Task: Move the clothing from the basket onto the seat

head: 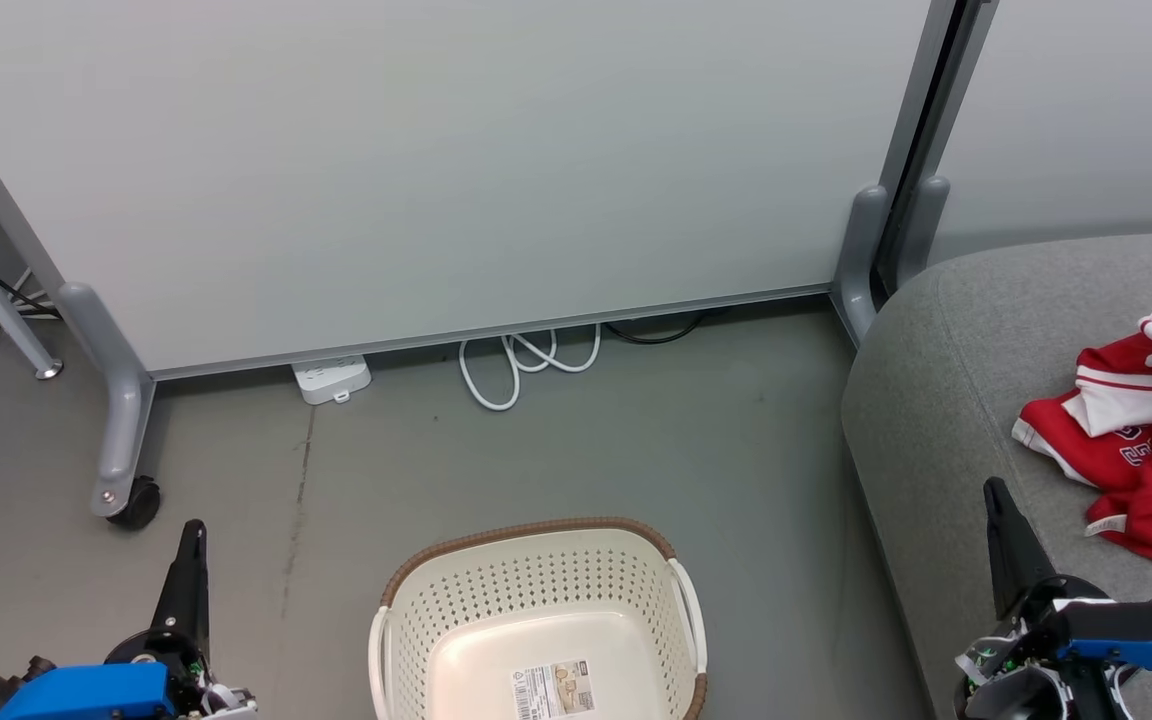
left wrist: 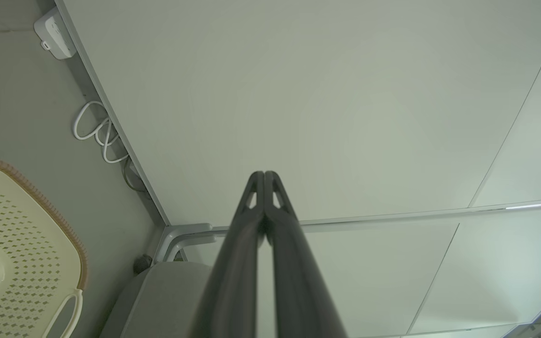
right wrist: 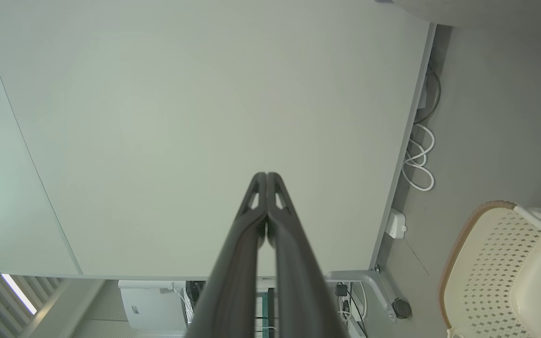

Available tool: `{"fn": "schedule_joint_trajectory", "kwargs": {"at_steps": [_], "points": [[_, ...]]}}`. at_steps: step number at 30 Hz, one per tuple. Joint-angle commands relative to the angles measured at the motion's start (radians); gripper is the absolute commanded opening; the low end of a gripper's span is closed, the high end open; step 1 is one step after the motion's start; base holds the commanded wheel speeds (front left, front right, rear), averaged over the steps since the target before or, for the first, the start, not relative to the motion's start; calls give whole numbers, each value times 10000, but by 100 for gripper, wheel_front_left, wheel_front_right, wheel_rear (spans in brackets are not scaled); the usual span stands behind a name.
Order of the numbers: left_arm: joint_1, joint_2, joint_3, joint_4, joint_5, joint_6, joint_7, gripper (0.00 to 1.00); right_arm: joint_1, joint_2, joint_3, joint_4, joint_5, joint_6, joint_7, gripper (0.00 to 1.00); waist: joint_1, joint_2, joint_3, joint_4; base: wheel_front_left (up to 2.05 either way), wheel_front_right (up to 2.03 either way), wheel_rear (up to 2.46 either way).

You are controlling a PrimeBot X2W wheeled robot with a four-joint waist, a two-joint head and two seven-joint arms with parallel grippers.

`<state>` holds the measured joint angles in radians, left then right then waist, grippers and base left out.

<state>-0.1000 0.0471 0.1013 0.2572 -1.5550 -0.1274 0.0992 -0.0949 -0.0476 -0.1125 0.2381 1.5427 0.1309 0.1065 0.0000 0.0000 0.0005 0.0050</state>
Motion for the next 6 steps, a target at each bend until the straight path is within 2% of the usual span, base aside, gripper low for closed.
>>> {"fn": "schedule_joint_trajectory", "kwargs": {"at_steps": [1,6], "points": [[-131,52,98,-73,-146,-55,55,0,-133,-44,-21,20,201,-1,58,0,0,0,3,-6,0,0,0],[-138,56,150,-143,-512,-59,160,0,-175,-45,-25,73,637,-2,86,0,0,0,20,-39,0,0,0]]}}
